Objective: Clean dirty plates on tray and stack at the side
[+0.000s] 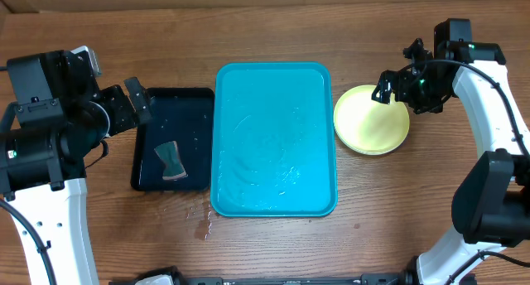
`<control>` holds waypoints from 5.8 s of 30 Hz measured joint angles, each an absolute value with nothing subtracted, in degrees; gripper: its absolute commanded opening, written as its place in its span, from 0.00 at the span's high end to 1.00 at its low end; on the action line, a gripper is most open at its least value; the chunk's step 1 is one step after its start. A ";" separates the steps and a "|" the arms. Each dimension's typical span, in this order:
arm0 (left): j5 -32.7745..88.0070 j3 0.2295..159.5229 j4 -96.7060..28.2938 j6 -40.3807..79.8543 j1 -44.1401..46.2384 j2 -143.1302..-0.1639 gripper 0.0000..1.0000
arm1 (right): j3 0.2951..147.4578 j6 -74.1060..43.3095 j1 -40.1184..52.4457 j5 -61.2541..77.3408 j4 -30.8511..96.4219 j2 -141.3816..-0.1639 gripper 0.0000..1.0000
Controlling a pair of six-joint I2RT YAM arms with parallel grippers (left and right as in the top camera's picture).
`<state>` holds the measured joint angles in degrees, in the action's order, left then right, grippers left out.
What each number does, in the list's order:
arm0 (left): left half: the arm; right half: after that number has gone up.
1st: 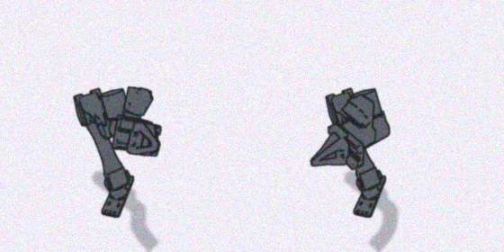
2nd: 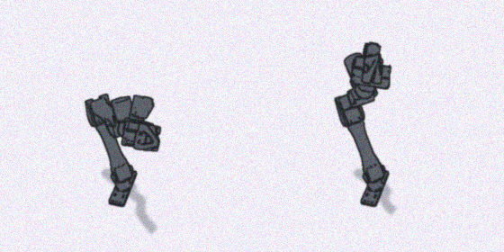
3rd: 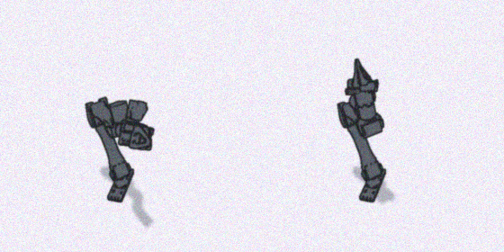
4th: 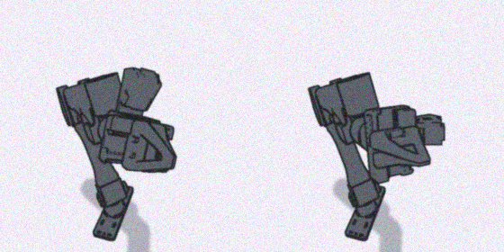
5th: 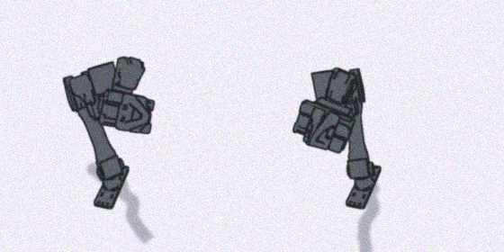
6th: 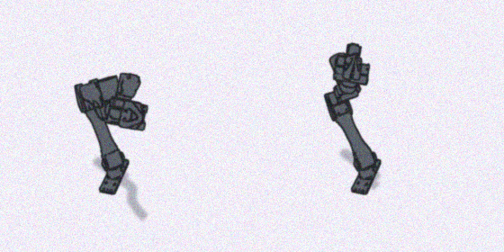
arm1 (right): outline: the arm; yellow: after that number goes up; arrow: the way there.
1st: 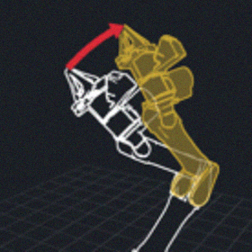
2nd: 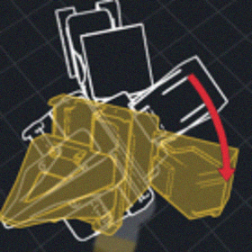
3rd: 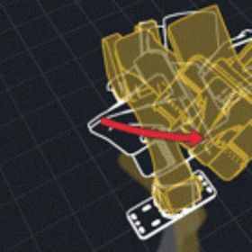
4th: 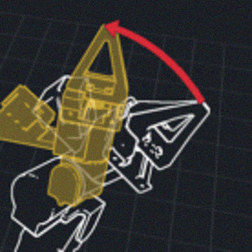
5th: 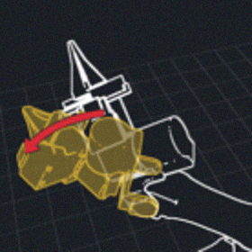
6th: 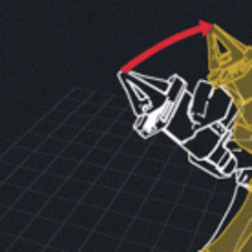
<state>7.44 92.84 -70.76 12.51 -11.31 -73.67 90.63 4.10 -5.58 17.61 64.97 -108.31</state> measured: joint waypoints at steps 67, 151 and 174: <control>7.46 92.84 -70.76 12.51 -11.31 -73.67 0.00 | 84.77 5.74 -3.64 14.15 64.29 -24.08 0.00; 7.46 92.84 -70.76 12.53 -11.31 -73.67 0.00 | 1.06 3.05 -1.04 9.19 4.29 -0.69 0.00; 7.44 92.84 -70.76 12.51 -11.22 -73.65 0.00 | 1.06 3.05 -1.04 9.21 4.25 -0.69 0.00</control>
<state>7.44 92.84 -70.76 12.51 -11.22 -73.65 1.06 3.05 -1.04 9.21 4.25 -0.69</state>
